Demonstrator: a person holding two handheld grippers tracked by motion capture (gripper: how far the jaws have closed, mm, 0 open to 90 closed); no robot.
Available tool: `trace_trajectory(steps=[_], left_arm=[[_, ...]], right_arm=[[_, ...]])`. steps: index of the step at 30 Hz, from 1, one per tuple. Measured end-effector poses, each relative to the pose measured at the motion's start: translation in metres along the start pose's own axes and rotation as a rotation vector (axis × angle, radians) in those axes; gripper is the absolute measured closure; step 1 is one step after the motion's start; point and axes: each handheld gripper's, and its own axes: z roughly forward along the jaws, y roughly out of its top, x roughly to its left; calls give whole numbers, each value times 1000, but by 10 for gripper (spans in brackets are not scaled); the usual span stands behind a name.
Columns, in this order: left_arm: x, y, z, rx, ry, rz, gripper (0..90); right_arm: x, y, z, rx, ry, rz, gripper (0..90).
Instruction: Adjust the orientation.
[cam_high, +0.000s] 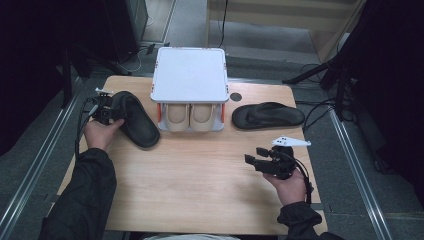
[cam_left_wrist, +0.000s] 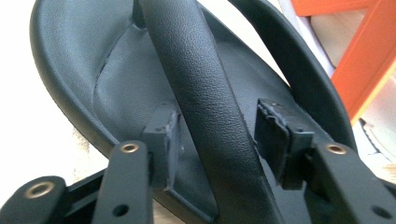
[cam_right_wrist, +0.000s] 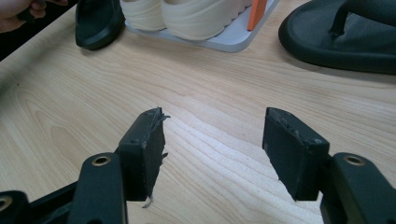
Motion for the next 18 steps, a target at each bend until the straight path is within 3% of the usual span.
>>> trace_trajectory(steps=[18], left_arm=[[0, 2, 0, 3, -2, -29, 634]], right_arm=[[0, 0, 0, 2, -1, 0, 392]])
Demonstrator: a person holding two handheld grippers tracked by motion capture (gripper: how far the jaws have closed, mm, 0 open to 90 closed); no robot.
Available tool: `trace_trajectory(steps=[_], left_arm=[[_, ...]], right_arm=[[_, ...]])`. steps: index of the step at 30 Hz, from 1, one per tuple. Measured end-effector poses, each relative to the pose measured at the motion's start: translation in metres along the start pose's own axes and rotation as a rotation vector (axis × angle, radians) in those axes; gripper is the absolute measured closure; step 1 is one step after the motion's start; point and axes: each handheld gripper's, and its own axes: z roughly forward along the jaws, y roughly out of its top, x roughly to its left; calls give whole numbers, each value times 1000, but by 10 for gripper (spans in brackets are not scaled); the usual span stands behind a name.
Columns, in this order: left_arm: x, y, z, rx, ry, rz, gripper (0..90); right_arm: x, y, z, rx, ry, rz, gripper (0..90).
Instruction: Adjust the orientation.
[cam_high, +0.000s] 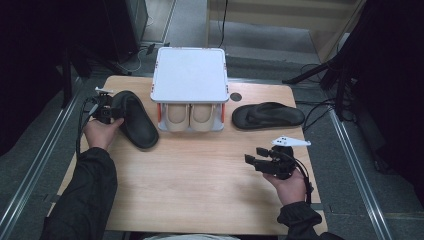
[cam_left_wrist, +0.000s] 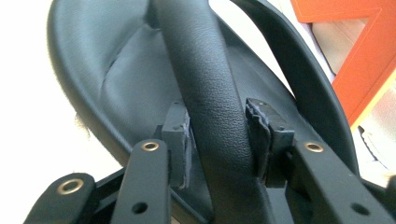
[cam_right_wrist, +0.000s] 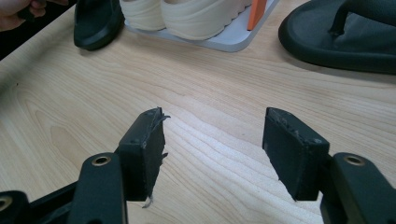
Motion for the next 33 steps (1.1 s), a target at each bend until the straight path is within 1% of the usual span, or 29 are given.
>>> trace_trajectory(steps=[5, 8, 10, 13, 17, 19, 21, 23, 28, 29, 30, 33], left_arm=[[-1, 0, -1, -2, 0, 3, 679], [0, 1, -2, 0, -5, 0, 682], [0, 1, -3, -2, -20, -11, 687], [0, 2, -5, -9, -27, -20, 689], [-1, 3, -9, -17, -35, -16, 691], [-2, 4, -13, -25, -44, -17, 691], [-2, 5, -14, -23, -50, -15, 691], [-3, 6, -20, -29, -59, -13, 692], [-3, 5, -27, -27, -64, -10, 691], [-3, 4, -32, -25, -66, -11, 692], [-3, 4, -32, -25, -66, -11, 692], [-3, 1, -39, -31, -69, -3, 691]], right_arm=[[0, 0, 0, 2, 2, 2, 392], [0, 0, 0, 3, 1, 1, 392], [0, 0, 0, 1, 0, 1, 392], [0, 0, -1, -3, -1, -3, 392], [0, 0, -1, -5, 1, -2, 392], [0, 0, -1, -6, 2, -2, 392], [0, 0, -1, -6, 2, -2, 392], [0, 0, -1, -4, 3, -2, 392], [0, 1, -1, -7, 1, -6, 393], [0, 1, -1, -6, 3, -5, 392], [0, 1, -1, -5, 3, -4, 392], [0, 3, 0, -7, 3, -9, 392]])
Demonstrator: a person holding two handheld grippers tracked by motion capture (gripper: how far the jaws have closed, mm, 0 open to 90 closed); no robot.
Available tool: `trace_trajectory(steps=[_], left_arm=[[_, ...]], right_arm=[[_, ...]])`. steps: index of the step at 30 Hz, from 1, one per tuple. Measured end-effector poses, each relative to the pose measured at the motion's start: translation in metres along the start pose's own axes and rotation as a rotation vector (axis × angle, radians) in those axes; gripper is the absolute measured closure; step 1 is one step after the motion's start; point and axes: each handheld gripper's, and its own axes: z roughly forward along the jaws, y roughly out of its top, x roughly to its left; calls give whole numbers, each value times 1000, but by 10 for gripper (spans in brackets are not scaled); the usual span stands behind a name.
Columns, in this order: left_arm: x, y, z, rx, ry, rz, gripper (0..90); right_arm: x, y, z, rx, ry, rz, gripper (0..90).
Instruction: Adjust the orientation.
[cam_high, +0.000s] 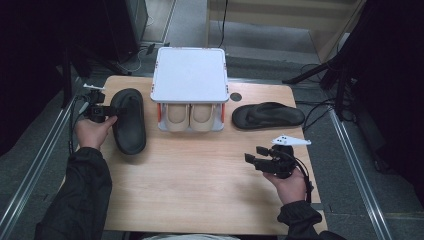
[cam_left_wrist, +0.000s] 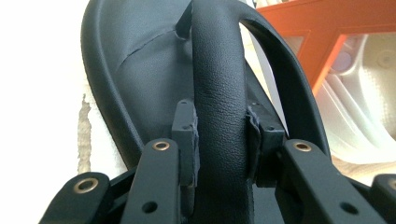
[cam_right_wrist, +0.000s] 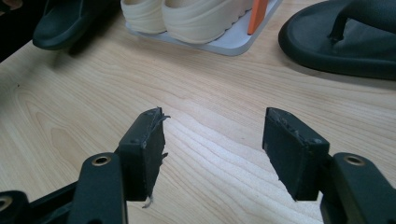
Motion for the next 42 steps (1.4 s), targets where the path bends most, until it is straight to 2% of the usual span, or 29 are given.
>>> trace_trajectory(steps=[6, 10, 13, 16, 18, 22, 28, 32, 36, 37, 38, 42], left_arm=[[-2, -5, -10, -6, -6, -4, 691], [-5, -11, -19, -3, -11, 7, 691], [-11, -19, -27, -1, -12, 22, 691], [-14, -23, -32, -2, -20, 23, 691], [-18, -30, -37, -2, -41, 14, 691], [-25, -41, -45, -6, -48, 19, 691], [-41, -60, -56, 2, -76, 26, 691], [-54, -72, -64, 2, -89, 44, 690], [-64, -81, -67, 3, -107, 54, 690], [-71, -87, -68, 7, -111, 68, 690], [-71, -87, -68, 7, -111, 68, 690], [-89, -101, -74, 7, -148, 90, 690]], right_arm=[[1, 2, 3, 4, 9, -12, 392], [1, 4, 5, 3, 13, -17, 392], [1, 6, 6, 2, 16, -15, 393], [0, 8, 6, -3, 19, -21, 392], [0, 9, 7, -5, 21, -23, 392], [-1, 13, 10, -2, 26, -30, 392], [-3, 20, 13, -9, 18, -43, 394], [-3, 23, 16, -7, 23, -53, 394], [-3, 27, 19, -6, 26, -67, 394], [-4, 28, 20, -7, 25, -70, 394], [-4, 28, 20, -7, 25, -70, 394], [-6, 33, 22, -27, 28, -68, 394]])
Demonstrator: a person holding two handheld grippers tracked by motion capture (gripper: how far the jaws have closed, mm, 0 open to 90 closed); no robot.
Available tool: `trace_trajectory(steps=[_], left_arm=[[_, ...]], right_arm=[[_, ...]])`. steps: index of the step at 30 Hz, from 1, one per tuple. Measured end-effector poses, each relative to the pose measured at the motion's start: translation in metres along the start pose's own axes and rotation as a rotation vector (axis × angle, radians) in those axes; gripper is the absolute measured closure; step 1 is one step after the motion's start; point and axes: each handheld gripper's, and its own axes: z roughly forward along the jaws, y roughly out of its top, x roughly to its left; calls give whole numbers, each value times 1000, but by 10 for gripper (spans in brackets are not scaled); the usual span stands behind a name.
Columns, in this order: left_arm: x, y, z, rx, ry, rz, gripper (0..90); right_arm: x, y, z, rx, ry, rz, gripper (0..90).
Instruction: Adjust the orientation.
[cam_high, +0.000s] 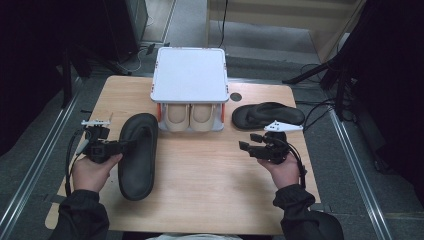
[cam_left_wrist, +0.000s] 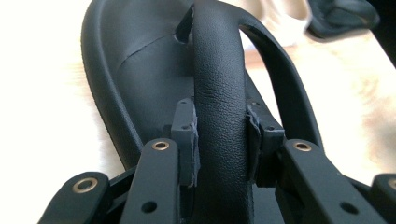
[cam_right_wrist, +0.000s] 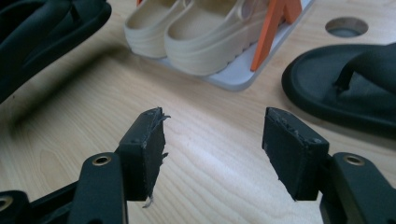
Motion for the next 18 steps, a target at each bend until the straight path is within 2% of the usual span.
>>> trace_trajectory(steps=[3, 6, 9, 15, 18], left_arm=[[-12, -8, 1, -9, -20, 12, 689], [-18, -13, 3, -5, -32, 18, 689], [-28, -21, 8, 2, -96, 0, 688], [-43, -28, 19, 26, -95, 39, 688], [-45, -31, 28, 35, -113, 31, 688]], right_arm=[[-2, 3, 2, -1, 1, 2, 394], [-2, 5, 4, -2, -1, 0, 394], [-1, 6, 6, 2, 4, -4, 394], [-1, 6, 6, 7, 5, -5, 394], [-1, 6, 6, 7, 3, -3, 394]])
